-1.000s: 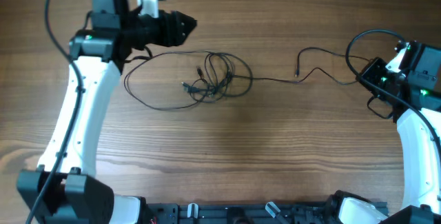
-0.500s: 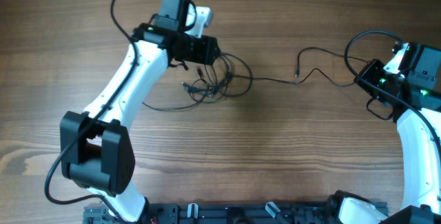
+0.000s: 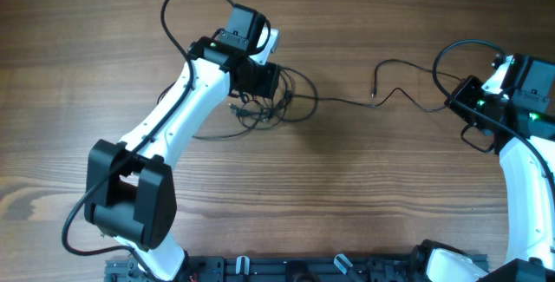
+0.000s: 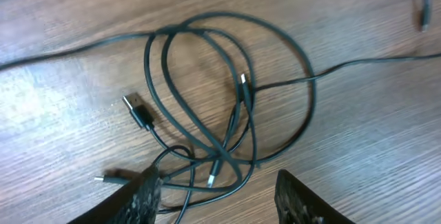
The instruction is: Untangle cables
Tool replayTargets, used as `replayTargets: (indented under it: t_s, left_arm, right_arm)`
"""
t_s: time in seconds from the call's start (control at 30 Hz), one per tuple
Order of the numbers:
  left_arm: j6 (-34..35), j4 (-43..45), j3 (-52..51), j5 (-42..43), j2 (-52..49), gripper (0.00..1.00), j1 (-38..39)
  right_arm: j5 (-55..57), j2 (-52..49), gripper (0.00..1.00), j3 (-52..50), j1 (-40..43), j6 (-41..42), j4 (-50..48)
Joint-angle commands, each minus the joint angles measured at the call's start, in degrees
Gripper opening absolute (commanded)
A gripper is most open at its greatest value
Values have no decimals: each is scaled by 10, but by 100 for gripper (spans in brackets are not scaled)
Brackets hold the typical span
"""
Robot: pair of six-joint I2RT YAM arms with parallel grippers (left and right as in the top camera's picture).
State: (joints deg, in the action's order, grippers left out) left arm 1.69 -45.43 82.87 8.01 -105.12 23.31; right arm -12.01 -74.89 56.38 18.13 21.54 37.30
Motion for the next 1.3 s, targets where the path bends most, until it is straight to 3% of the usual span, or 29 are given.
replayTargets:
  t_s: [0.0, 0.37, 1.0, 1.03, 1.07, 1.17, 1.27]
  left_arm:
    - [18, 18, -33, -8, -8, 55, 1]
    - [18, 56, -43, 55, -50, 51, 2]
    - [18, 88, -43, 65, -77, 47, 38]
    - [18, 88, -43, 65, -77, 42, 38]
    - [18, 90, -43, 57, -77, 30, 38]
    - [18, 92, -39, 3, -76, 6, 38]
    - [18, 84, -26, -37, -64, 4, 38]
  right_arm:
    - [-10, -3, 4, 8, -3, -8, 1]
    - [-30, -3, 4, 8, -3, -22, 3]
    - [-211, -3, 5, 8, -61, -154, 14]
    - [-211, -3, 4, 8, -61, -154, 16]
    - [-211, -3, 4, 8, -61, -154, 19]
    - [-207, -3, 5, 8, -61, -154, 29]
    - [-181, -3, 5, 8, -61, -153, 39]
